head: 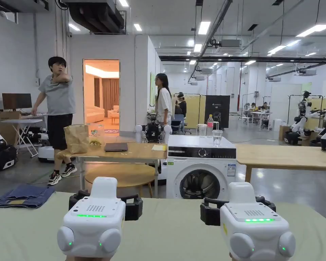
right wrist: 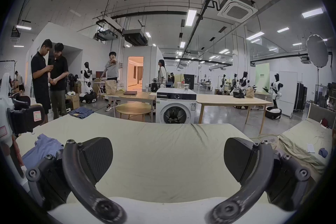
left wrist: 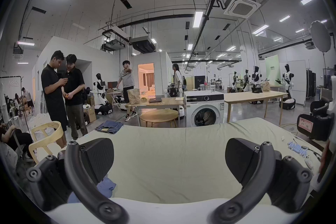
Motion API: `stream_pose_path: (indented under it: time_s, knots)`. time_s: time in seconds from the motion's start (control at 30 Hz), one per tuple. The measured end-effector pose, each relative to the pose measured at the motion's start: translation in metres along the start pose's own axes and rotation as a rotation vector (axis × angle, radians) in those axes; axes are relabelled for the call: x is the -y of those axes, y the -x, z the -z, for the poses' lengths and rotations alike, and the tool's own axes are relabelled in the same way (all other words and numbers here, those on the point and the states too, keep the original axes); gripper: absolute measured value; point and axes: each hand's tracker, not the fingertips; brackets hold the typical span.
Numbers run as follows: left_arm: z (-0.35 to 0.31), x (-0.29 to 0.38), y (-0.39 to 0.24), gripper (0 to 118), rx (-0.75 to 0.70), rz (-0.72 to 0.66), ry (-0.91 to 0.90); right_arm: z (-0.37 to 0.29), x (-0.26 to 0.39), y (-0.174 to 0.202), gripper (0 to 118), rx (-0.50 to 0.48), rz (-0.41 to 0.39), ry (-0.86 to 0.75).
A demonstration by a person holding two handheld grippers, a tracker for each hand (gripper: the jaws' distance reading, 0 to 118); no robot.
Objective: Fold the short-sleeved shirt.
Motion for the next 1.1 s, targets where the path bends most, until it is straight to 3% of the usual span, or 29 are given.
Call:
stream_pose_path:
  time_s: [0.47, 1.1]
  knots:
    - [0.0018, 0.0023, 0.0022, 118, -0.013, -0.003, 0.003, 0.0009, 0.0027, 0.0013, 118, 0.044, -0.021, -0.023]
    - [0.0023, 0.0058, 0.0038, 118, -0.021, 0.004, 0.012, 0.0017, 0.005, 0.0, 118, 0.033, -0.01, -0.003]
